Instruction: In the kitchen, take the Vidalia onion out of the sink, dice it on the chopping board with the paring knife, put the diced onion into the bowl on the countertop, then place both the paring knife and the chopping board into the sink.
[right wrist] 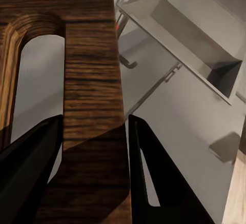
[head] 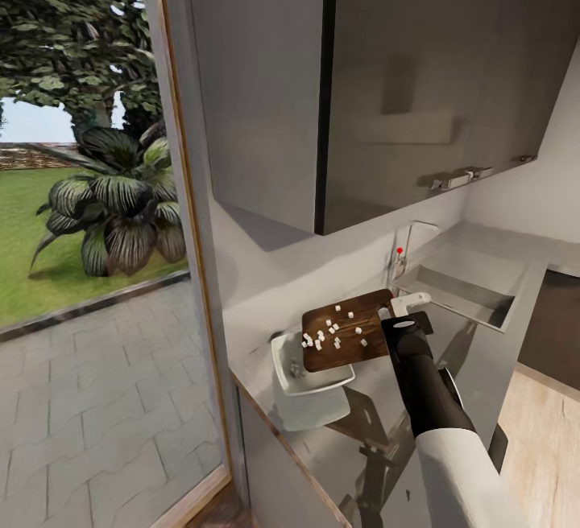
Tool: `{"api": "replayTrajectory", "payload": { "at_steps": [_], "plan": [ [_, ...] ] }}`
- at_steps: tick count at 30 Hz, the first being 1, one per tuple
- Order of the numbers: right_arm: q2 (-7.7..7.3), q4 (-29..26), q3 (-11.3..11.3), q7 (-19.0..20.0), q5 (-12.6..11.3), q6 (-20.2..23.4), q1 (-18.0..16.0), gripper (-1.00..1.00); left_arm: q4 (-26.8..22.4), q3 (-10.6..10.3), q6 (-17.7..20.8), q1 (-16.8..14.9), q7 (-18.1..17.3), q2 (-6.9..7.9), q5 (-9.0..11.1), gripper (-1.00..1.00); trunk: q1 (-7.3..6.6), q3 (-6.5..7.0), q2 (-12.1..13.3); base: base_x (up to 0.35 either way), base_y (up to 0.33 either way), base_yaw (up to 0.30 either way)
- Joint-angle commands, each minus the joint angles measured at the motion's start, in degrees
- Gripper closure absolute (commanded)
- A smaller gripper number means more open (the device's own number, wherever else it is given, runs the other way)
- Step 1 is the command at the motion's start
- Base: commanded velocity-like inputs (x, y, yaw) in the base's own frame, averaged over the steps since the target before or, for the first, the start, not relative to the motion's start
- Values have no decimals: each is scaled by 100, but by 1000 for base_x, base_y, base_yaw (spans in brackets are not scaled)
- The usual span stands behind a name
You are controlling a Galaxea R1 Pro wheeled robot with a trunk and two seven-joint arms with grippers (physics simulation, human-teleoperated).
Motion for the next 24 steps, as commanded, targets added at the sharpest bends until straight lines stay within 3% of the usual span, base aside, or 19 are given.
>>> {"api": "replayTrajectory", "payload": {
  "at_steps": [1,12,18,24],
  "plan": [
    [5,0,-3,-40,-14,15,-2,100,-4,-41,-12,2,27,8,60,-100,2,-1,-3,0,0,0],
    [12,9,7,-241,-15,14,-2,100,-4,-41,-12,2,29,10,60,-100,2,-1,-3,0,0,0],
    [12,144,256,-450,-21,11,-2,100,-4,-41,-12,2,29,9,60,-100,2,-1,-3,0,0,0],
    [12,176,287,-501,-22,6,-2,100,-4,-41,-12,2,28,7,60,-100,2,-1,-3,0,0,0]
  ]
}}
